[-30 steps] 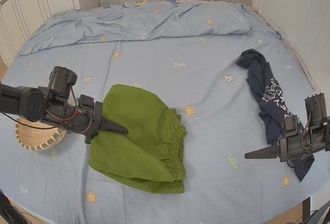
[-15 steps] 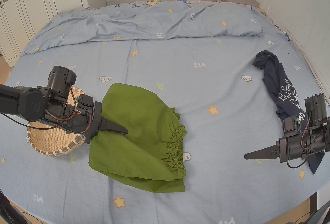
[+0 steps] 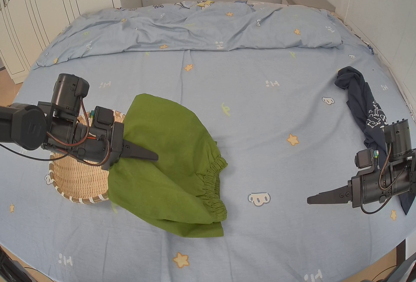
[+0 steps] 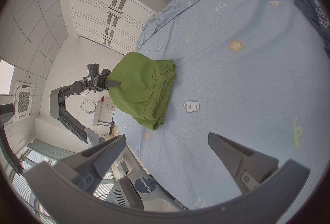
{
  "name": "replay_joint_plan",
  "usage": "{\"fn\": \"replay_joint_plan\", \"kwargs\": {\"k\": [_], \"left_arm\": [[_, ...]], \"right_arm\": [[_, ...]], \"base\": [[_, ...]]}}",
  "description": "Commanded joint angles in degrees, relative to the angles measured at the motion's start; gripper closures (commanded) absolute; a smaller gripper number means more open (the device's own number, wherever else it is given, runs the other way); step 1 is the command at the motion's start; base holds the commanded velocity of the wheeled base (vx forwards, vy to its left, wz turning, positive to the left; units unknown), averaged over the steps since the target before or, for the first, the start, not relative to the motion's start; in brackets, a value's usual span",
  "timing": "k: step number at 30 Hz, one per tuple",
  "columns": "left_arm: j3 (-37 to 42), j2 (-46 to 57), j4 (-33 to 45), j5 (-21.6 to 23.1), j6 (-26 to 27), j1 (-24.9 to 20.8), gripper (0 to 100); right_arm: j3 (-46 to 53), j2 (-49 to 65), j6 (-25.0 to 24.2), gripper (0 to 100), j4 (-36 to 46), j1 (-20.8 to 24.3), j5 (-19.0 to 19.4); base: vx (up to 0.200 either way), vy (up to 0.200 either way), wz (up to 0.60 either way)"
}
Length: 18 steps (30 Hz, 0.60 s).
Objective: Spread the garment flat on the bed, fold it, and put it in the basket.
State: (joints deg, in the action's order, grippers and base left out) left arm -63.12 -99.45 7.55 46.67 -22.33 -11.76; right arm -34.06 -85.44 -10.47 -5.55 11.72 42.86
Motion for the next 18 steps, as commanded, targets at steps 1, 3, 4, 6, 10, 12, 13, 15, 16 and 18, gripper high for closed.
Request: {"fn": "replay_joint_plan", "kwargs": {"k": [1, 3, 4, 6, 10, 12, 13, 15, 16, 18], "left_arm": [[-5.08, 0.93, 0.36, -0.35, 0.62, -1.60, 100], [-7.63, 0.84, 1.16, -0.26, 2.12, -1.60, 100], [-8.60, 1.01, 1.95, -0.35, 2.82, -1.51, 100], [-10.18, 1.28, 3.53, -0.35, 4.32, -1.33, 100], [-11.67, 2.77, 3.88, -0.61, 8.09, 0.43, 100], [-12.64, 4.79, 3.88, -0.52, 8.01, 2.71, 100], [-12.81, 5.50, 3.97, -0.52, 8.01, 3.68, 100], [-12.81, 5.50, 3.97, -0.52, 8.01, 3.68, 100], [-13.17, 8.22, 3.62, -0.52, 8.01, 7.37, 100], [-13.78, 9.71, 3.53, -0.17, 8.01, 10.36, 100]], "right_arm": [[0.22, 0.10, 0.01, 0, -0.08, 0.24, -0.06], [0.22, 0.10, 0.01, 0, -0.08, 0.50, -0.41], [0.22, 0.10, 0.01, 0, -0.08, 0.50, -0.94], [0.22, 0.10, 0.10, 0, -0.17, 0.59, -1.99], [0.31, 0.01, 0.10, 0, -0.17, 0.50, -2.43], [0.31, 0.01, 0.10, 0, -0.25, 0.50, -2.43], [0.31, -0.07, 0.19, 0, -0.25, 0.50, -2.43], [0.31, -0.07, 0.19, 0, -0.25, 0.50, -2.43], [0.31, -0.07, 0.19, 0, -0.25, 0.50, -2.43], [0.40, 0.01, 0.36, 0, -0.25, 0.50, -2.43]], "base": [[0.000, 0.000, 0.00], [0.000, 0.000, 0.00], [0.000, 0.000, 0.00], [0.000, 0.000, 0.00], [0.000, 0.000, 0.00], [0.000, 0.000, 0.00], [0.000, 0.000, 0.00], [0.000, 0.000, 0.00], [0.000, 0.000, 0.00], [0.000, 0.000, 0.00]]}}
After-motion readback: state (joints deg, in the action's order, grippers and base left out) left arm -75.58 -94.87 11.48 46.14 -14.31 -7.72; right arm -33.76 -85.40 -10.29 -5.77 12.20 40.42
